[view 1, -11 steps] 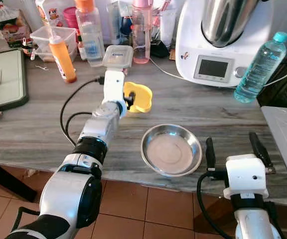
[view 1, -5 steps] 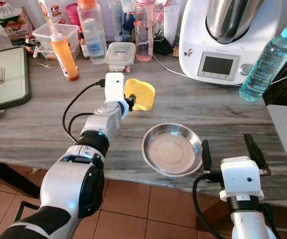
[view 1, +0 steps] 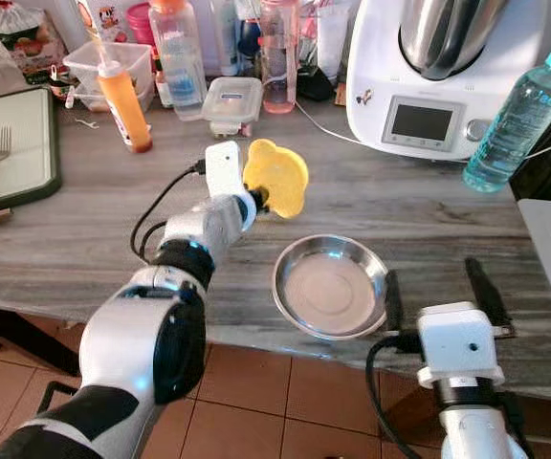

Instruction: Setting the table

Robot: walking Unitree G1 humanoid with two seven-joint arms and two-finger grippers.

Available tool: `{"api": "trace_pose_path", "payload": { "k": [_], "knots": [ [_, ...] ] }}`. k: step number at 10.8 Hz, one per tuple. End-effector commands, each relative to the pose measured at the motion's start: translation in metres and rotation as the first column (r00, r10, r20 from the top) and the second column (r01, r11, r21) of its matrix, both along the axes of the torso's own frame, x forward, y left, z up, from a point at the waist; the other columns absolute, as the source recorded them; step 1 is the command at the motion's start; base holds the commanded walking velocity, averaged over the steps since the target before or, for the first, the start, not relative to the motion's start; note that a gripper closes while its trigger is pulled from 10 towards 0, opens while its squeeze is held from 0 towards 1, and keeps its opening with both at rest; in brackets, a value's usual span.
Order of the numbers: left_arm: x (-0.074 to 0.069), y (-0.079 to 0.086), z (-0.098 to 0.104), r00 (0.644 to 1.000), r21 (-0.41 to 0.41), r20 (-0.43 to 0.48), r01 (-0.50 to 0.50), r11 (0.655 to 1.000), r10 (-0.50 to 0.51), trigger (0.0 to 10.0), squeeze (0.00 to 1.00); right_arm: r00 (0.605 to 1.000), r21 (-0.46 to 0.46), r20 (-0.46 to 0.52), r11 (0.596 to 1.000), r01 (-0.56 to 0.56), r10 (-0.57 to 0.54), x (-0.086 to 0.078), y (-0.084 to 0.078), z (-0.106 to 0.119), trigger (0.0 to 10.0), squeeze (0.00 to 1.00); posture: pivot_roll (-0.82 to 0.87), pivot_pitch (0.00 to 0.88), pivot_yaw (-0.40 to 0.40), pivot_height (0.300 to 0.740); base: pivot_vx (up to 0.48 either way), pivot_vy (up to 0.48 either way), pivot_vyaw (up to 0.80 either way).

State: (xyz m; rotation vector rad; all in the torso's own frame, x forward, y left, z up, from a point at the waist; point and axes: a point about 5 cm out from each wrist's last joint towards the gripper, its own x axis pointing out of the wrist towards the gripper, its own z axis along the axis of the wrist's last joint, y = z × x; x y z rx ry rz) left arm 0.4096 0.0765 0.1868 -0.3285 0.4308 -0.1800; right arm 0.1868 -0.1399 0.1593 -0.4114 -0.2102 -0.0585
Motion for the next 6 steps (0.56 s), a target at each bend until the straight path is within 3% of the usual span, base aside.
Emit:
{"api": "trace_pose_path", "payload": {
  "k": [1, 2, 6],
  "knots": [
    [-0.0003, -0.0033, 0.0016, 1.000, -0.026, -0.031, 0.002, 1.000, -0.003, 5.4, 0.00, 1.000, -0.001, 0.006, 1.000, 0.001, -0.001, -0.0018, 0.0013, 0.0008, 10.0, 0.00, -0.01, 0.136, 0.053, 0.740, 0.000, 0.000, 0.00],
    [-0.0009, -0.0033, 0.0000, 0.999, -0.041, -0.048, -0.003, 0.999, 0.001, 0.0, 0.00, 1.000, -0.002, 0.005, 1.000, 0.000, 0.000, -0.0022, 0.0021, 0.0005, 10.0, 0.00, -0.01, 0.138, 0.054, 0.740, 0.000, 0.000, 0.00],
    [-0.0008, 0.0018, -0.0011, 0.997, -0.023, -0.072, -0.021, 1.000, 0.019, 0.0, 0.00, 1.000, -0.007, 0.000, 1.000, -0.007, 0.007, -0.0017, 0.0035, -0.0005, 10.0, 0.00, 0.00, 0.144, 0.053, 0.740, 0.000, 0.000, 0.00]
  ]
}}
